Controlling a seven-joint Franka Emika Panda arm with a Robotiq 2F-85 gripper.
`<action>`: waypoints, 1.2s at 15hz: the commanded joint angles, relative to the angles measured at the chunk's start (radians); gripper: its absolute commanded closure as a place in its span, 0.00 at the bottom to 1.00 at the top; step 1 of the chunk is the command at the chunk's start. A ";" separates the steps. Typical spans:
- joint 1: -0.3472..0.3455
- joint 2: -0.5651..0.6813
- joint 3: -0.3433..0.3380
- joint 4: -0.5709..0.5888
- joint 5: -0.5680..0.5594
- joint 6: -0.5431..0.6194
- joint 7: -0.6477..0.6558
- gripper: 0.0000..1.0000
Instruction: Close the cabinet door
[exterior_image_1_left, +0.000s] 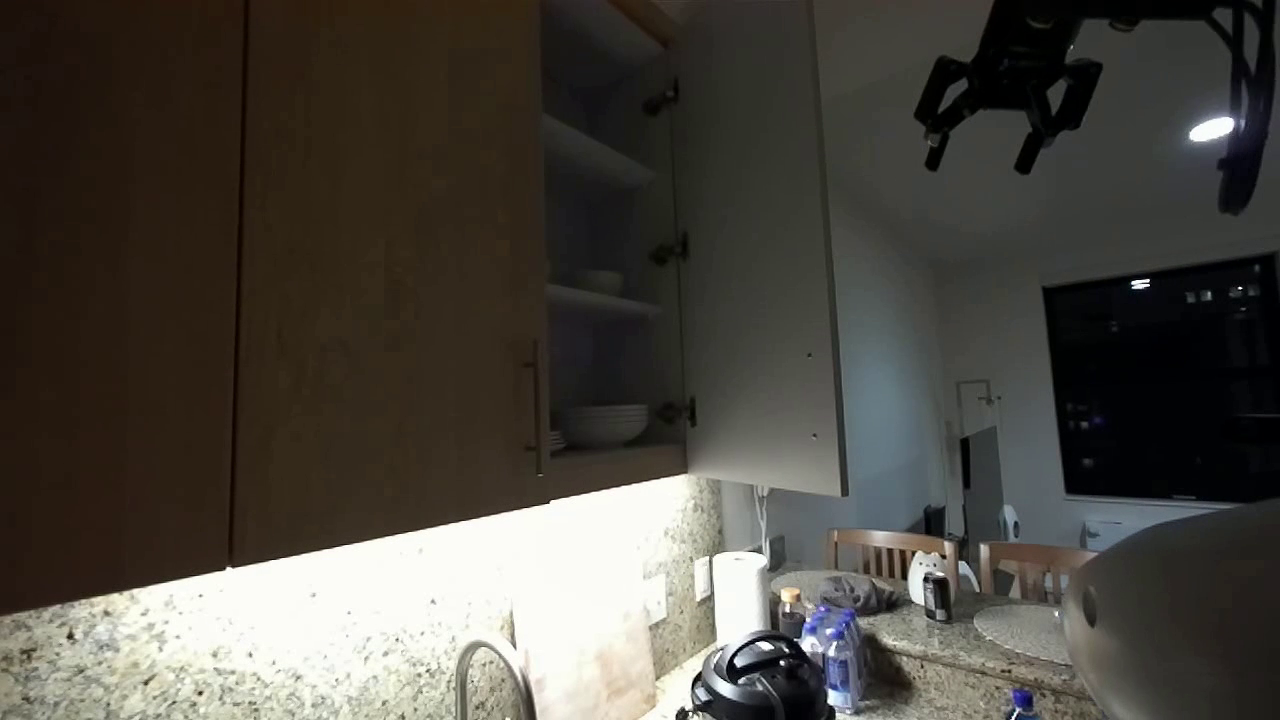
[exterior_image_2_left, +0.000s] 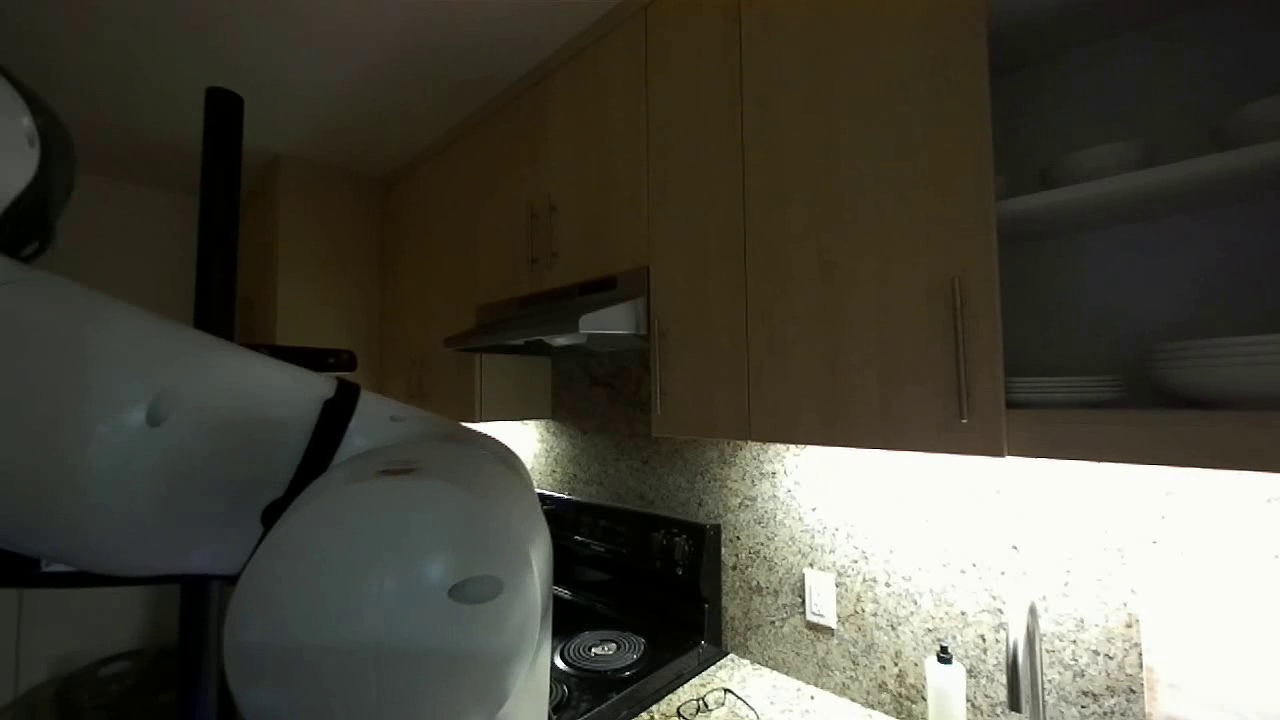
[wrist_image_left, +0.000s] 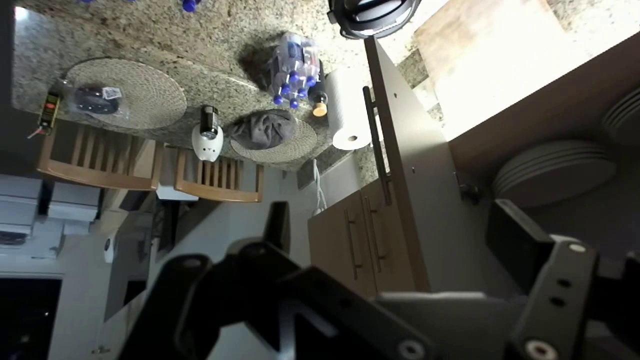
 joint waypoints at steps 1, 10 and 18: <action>0.015 0.032 -0.006 0.034 -0.010 -0.020 0.009 0.00; 0.002 0.112 -0.027 0.124 -0.014 -0.015 0.036 0.00; -0.017 0.300 -0.020 0.202 -0.008 0.067 0.147 0.00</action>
